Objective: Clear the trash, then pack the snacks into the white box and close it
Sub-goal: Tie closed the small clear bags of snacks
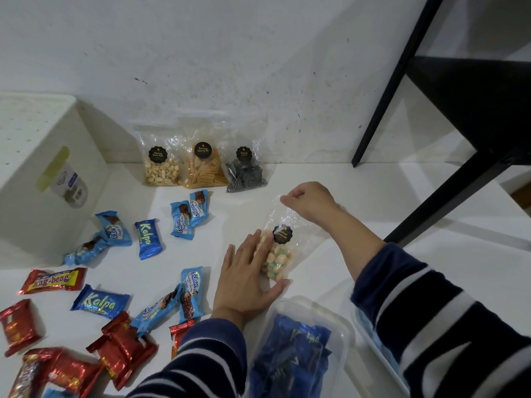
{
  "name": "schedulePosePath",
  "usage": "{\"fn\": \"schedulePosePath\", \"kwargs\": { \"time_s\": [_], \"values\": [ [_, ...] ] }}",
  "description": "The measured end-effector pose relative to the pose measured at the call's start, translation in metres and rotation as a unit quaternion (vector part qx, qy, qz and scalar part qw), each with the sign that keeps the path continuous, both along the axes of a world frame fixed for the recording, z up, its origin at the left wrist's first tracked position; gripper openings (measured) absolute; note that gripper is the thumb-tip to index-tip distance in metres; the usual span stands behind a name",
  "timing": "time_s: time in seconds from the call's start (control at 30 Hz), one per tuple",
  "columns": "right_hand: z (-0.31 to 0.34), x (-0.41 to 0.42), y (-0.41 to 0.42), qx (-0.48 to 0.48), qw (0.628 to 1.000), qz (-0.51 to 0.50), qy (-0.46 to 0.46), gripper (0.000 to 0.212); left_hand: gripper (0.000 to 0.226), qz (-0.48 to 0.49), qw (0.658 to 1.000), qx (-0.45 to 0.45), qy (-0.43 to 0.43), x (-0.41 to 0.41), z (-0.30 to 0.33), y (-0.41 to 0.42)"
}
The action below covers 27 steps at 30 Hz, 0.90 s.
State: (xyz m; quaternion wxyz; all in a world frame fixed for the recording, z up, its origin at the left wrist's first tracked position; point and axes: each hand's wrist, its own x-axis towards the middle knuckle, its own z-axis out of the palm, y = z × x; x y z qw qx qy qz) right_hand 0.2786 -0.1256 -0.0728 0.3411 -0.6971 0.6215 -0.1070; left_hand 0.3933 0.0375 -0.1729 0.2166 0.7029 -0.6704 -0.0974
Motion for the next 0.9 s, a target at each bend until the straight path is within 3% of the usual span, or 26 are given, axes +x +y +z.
{"fn": "schedulePosePath", "kwargs": {
  "time_s": [0.17, 0.57, 0.67, 0.77, 0.9],
  "values": [
    [0.004, 0.007, -0.001, -0.024, 0.999, -0.01, 0.043, 0.027, 0.088, -0.002, 1.0, -0.012, 0.009, -0.001, 0.0, 0.0],
    [0.014, 0.019, 0.001, 0.003, 0.998, 0.022, 0.06, 0.018, 0.089, 0.009, 1.0, -0.017, 0.0, 0.0, -0.004, -0.001],
    [0.018, 0.009, 0.001, 0.011, 0.999, 0.037, 0.036, 0.029, 0.088, 0.008, 1.0, -0.014, 0.001, 0.001, -0.004, -0.001],
    [0.02, -0.012, 0.006, 0.011, 0.995, 0.054, 0.081, 0.02, 0.088, 0.011, 1.0, -0.015, 0.001, 0.0, -0.003, -0.001],
    [0.017, -0.032, 0.012, 0.0, 0.995, 0.04, 0.086, 0.027, 0.088, 0.015, 1.0, -0.022, 0.015, 0.0, -0.001, -0.001]
  ]
}}
